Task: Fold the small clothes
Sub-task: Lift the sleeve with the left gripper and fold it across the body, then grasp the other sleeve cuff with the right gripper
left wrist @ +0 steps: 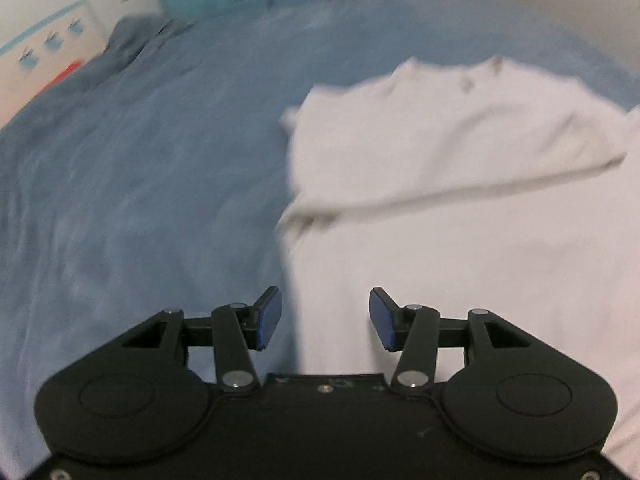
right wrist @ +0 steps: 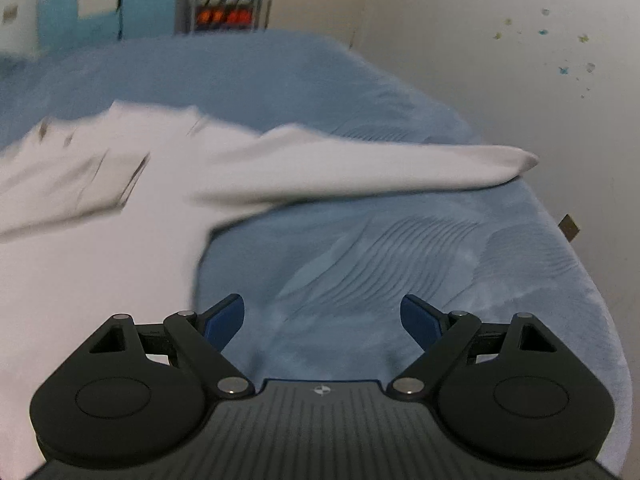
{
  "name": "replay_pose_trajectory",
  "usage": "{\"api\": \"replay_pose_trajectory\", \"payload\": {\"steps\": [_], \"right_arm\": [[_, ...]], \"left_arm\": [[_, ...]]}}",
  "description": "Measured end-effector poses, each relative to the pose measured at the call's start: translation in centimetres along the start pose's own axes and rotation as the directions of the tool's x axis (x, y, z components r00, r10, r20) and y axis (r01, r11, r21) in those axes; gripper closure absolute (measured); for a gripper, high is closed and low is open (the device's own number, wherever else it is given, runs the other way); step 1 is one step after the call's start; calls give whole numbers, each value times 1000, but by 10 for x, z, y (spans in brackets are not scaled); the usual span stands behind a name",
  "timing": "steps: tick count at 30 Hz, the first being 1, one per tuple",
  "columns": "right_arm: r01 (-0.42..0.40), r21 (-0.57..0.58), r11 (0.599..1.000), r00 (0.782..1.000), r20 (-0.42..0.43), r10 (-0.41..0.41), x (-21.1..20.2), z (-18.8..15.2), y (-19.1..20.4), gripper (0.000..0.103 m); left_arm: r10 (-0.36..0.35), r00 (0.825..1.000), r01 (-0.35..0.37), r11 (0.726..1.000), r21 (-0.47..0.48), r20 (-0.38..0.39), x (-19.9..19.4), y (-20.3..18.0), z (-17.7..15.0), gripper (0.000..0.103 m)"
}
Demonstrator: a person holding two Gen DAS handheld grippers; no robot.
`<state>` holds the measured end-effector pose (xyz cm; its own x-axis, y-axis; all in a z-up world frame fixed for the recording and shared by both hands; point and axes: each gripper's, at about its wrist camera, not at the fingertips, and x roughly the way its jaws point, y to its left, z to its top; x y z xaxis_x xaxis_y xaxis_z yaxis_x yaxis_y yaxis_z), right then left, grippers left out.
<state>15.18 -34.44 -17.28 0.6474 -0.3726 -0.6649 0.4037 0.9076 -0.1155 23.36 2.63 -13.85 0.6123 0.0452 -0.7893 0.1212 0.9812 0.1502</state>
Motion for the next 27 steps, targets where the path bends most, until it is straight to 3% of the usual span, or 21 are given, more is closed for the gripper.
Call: {"api": "replay_pose_trajectory", "payload": {"steps": [2, 6, 11, 14, 18, 21, 23, 24, 25, 27], "right_arm": [[-19, 140, 990, 999, 49, 12, 9, 9, -36, 0], [7, 387, 922, 998, 60, -33, 45, 36, -121, 0], [46, 628, 777, 992, 61, -108, 96, 65, -217, 10], [77, 717, 693, 988, 38, -150, 129, 74, -249, 12], [90, 752, 653, 984, 36, -176, 173, 82, -276, 14], [16, 764, 645, 984, 101, -144, 191, 83, -282, 16], [11, 756, 655, 982, 115, -149, 195, 87, -281, 41], [-19, 751, 660, 982, 138, -128, 191, 87, -281, 74], [-59, 746, 663, 981, 166, -99, 188, 89, -278, 89], [-43, 726, 686, 975, 181, -130, 178, 101, -263, 90]], "left_arm": [[15, 1000, -16, 1000, -24, -23, 0, 9, -16, 53], [32, 999, -32, 997, -73, -9, -2, 13, -24, 52], [7, 999, -3, 996, -91, 35, -7, 4, -19, 51], [3, 999, 0, 996, -90, 35, -5, -3, -17, 50], [19, 1000, -18, 996, -92, 16, 4, -4, -18, 50], [23, 1000, -23, 994, -105, 0, 11, -3, -21, 50], [23, 1000, -23, 994, -105, -5, 14, -2, -22, 50], [24, 1000, -24, 994, -103, -5, 14, -1, -22, 50], [27, 1000, -27, 994, -104, -5, 14, -1, -22, 50], [30, 1000, -30, 994, -105, -3, 13, -1, -20, 50]]}}
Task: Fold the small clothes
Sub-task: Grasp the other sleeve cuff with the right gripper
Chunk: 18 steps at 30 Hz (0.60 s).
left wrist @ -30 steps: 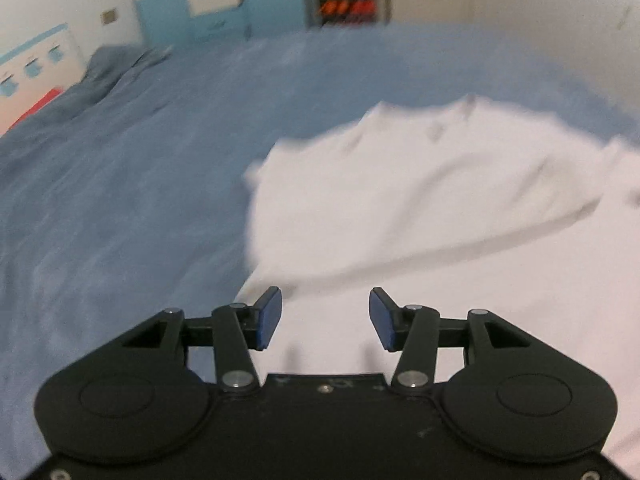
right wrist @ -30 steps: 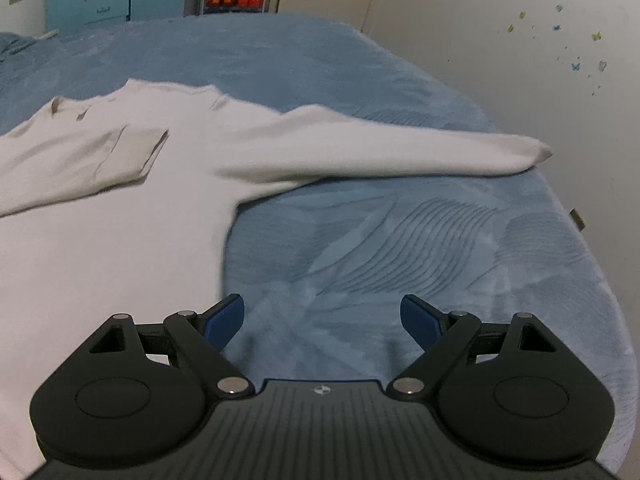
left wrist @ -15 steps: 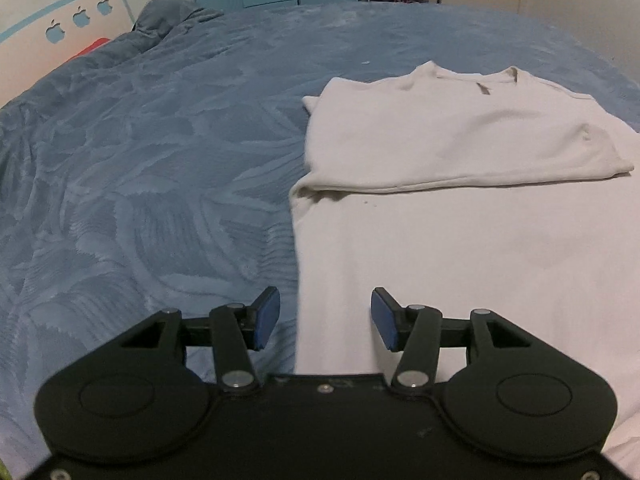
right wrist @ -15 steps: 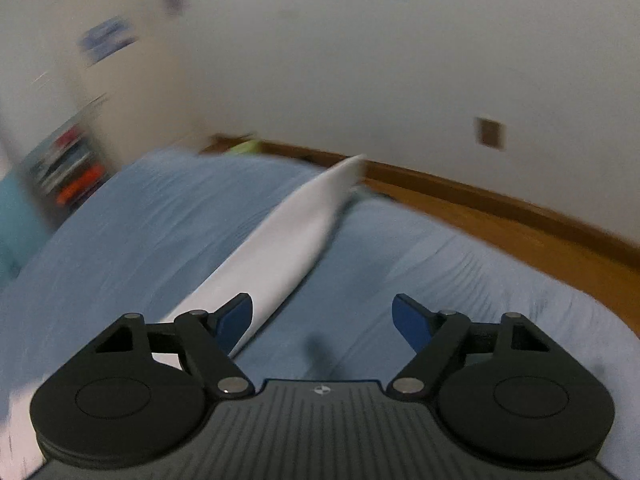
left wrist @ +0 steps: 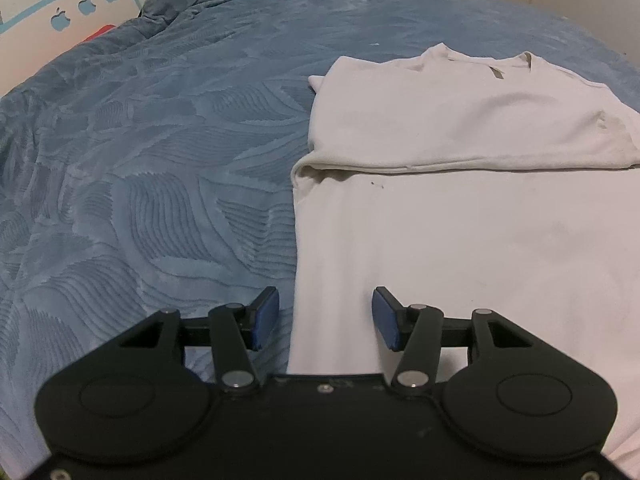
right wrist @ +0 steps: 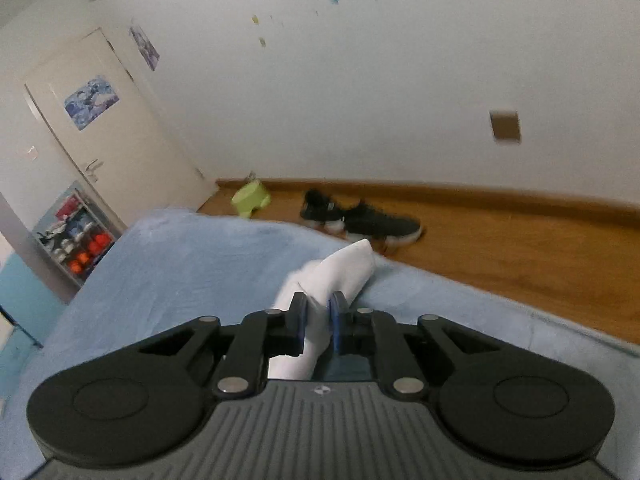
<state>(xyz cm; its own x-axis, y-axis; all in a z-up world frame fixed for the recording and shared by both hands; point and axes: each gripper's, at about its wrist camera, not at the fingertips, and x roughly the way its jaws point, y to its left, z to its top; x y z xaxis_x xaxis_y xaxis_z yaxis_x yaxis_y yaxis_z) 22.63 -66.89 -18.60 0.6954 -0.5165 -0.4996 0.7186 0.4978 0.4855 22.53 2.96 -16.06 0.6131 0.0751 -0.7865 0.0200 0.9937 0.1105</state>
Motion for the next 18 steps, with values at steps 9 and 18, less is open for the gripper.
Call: {"api": "replay_pose_trajectory", "payload": {"steps": [9, 18], "right_arm": [[-88, -175, 981, 995, -56, 79, -1, 41, 101, 44], [181, -175, 968, 982, -25, -188, 20, 34, 49, 39]], "left_arm": [[-5, 999, 5, 1000, 13, 32, -6, -7, 11, 50], [-22, 999, 22, 1000, -6, 24, 1, -5, 7, 49]]}}
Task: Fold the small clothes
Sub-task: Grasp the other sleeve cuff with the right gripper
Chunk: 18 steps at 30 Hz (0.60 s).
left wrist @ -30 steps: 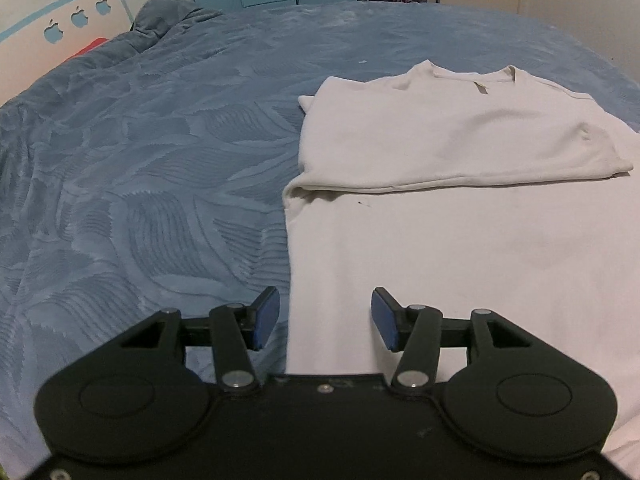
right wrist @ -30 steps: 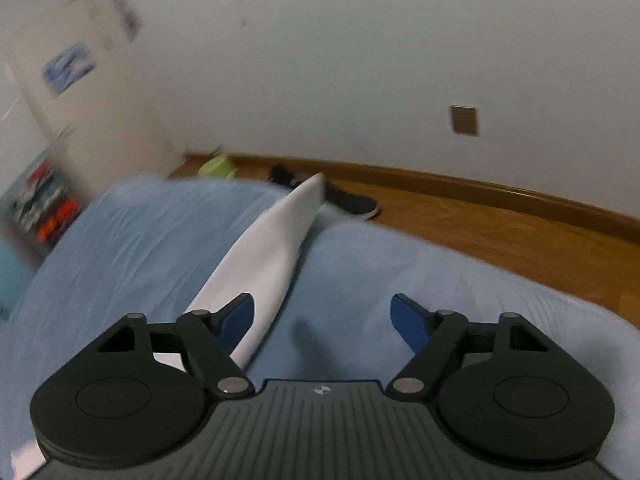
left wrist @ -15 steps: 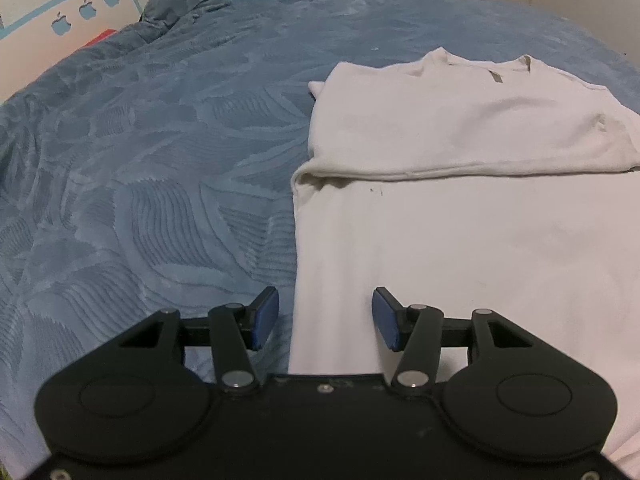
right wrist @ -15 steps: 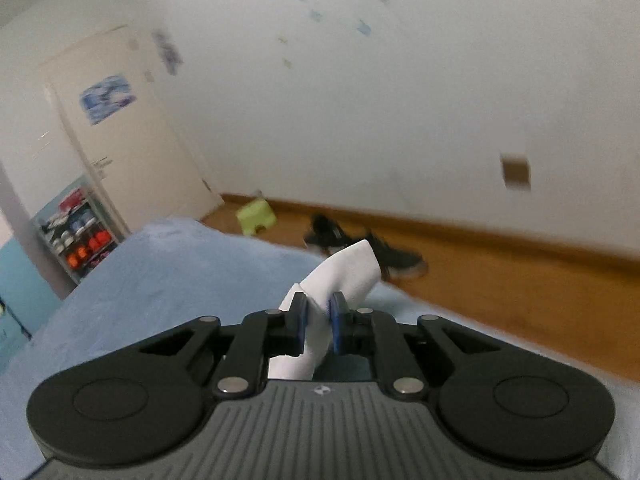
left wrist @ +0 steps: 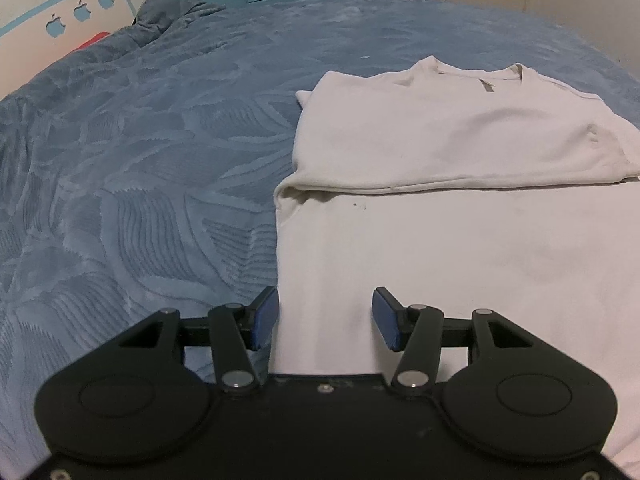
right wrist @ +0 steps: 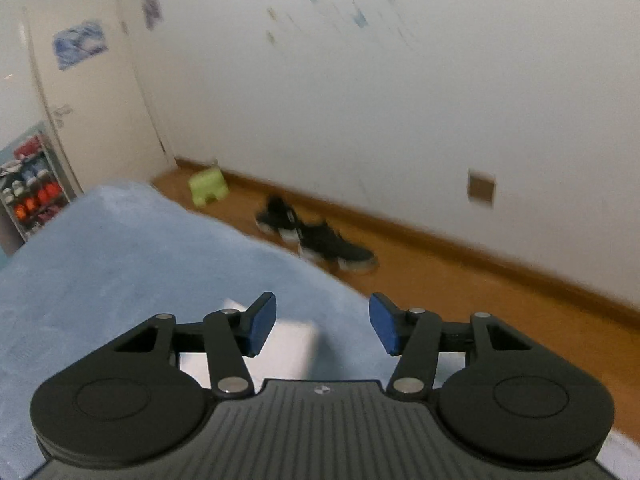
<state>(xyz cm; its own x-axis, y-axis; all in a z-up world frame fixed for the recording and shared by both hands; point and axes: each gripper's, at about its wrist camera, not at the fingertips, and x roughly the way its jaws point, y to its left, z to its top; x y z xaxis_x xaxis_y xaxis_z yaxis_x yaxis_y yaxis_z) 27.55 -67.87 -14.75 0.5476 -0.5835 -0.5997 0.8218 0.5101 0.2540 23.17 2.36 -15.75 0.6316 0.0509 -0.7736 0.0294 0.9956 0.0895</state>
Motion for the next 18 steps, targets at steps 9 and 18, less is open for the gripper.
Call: {"api": "replay_pose_trajectory", "payload": {"steps": [9, 18], "right_arm": [[-135, 192, 972, 984, -90, 154, 41, -30, -34, 33], [-226, 69, 972, 970, -80, 231, 22, -34, 0, 98]], "left_arm": [[16, 1000, -16, 1000, 16, -15, 4, 1, -2, 49], [39, 999, -38, 999, 19, -23, 7, 3, 0, 49]]}}
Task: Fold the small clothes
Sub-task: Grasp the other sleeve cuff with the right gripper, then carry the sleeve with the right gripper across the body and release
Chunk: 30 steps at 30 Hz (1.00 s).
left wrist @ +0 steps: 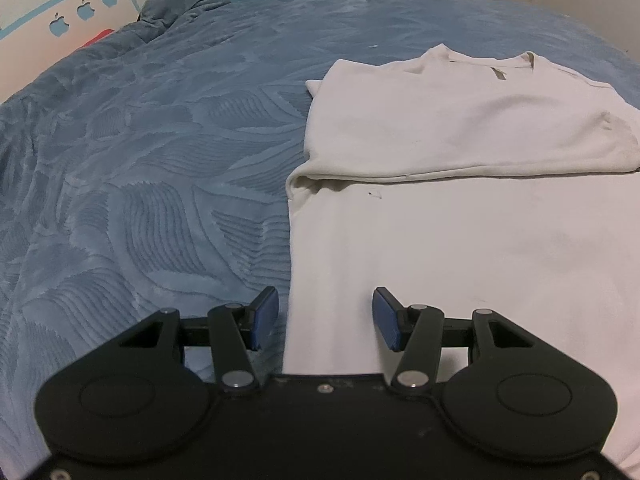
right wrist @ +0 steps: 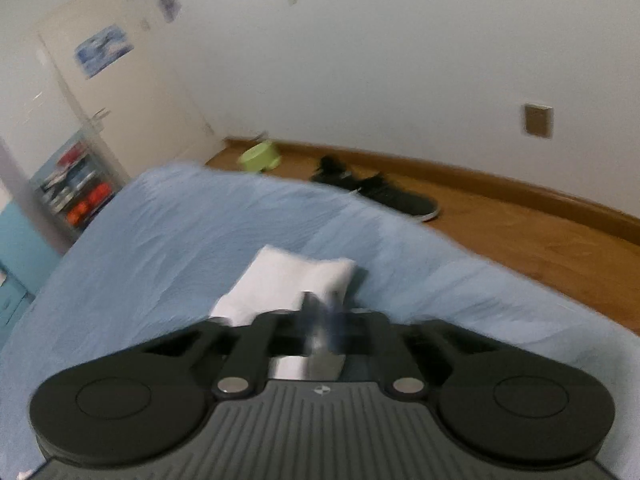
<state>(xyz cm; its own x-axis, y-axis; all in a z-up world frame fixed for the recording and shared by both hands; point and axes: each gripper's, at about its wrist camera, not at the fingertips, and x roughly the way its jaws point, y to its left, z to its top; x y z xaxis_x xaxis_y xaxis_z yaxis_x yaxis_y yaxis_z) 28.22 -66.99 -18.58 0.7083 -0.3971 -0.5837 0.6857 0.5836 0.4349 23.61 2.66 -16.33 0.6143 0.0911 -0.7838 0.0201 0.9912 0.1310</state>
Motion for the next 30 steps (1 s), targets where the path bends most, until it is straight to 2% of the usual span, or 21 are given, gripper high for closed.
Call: {"api": "replay_pose_trajectory", "payload": {"steps": [1, 3, 7, 10, 12, 14, 17, 20, 22, 27, 30], "right_arm": [[16, -36, 999, 1000, 5, -16, -1, -2, 7, 99], [114, -125, 986, 992, 64, -107, -7, -7, 21, 99], [126, -155, 980, 979, 179, -98, -40, -11, 35, 99], [190, -224, 956, 947, 300, -118, -71, -13, 52, 99], [206, -200, 958, 929, 348, -127, -94, -3, 53, 99], [208, -170, 963, 925, 355, -137, -112, 12, 46, 99], [209, -164, 964, 932, 332, -146, -125, 25, 38, 99], [263, -195, 945, 928, 319, -193, -125, 18, 44, 99], [264, -204, 943, 930, 313, -192, -125, 5, 52, 99], [182, -362, 914, 948, 311, -66, -134, -40, 101, 99], [90, -450, 889, 963, 266, 38, -139, -74, 142, 99]], "left_arm": [[6, 1000, -6, 1000, 2, -2, 0, 0, 1, 49], [18, 1000, -18, 1000, 4, -2, 0, 0, 2, 49], [63, 998, -63, 998, 7, 19, -8, 4, 6, 49], [121, 992, -122, 992, 16, 33, -13, 11, 12, 49], [127, 991, -127, 992, 2, 40, -16, 19, 16, 49], [114, 992, -114, 993, -5, 47, -20, 24, 19, 49], [105, 993, -105, 994, 2, 57, -23, 24, 20, 49], [95, 994, -95, 995, 10, 49, -23, 21, 19, 49], [95, 995, -95, 995, 18, 36, -21, 20, 17, 49], [112, 993, -113, 993, 24, 23, -18, 28, 18, 49], [119, 993, -119, 993, 9, 20, -14, 37, 22, 49]]}}
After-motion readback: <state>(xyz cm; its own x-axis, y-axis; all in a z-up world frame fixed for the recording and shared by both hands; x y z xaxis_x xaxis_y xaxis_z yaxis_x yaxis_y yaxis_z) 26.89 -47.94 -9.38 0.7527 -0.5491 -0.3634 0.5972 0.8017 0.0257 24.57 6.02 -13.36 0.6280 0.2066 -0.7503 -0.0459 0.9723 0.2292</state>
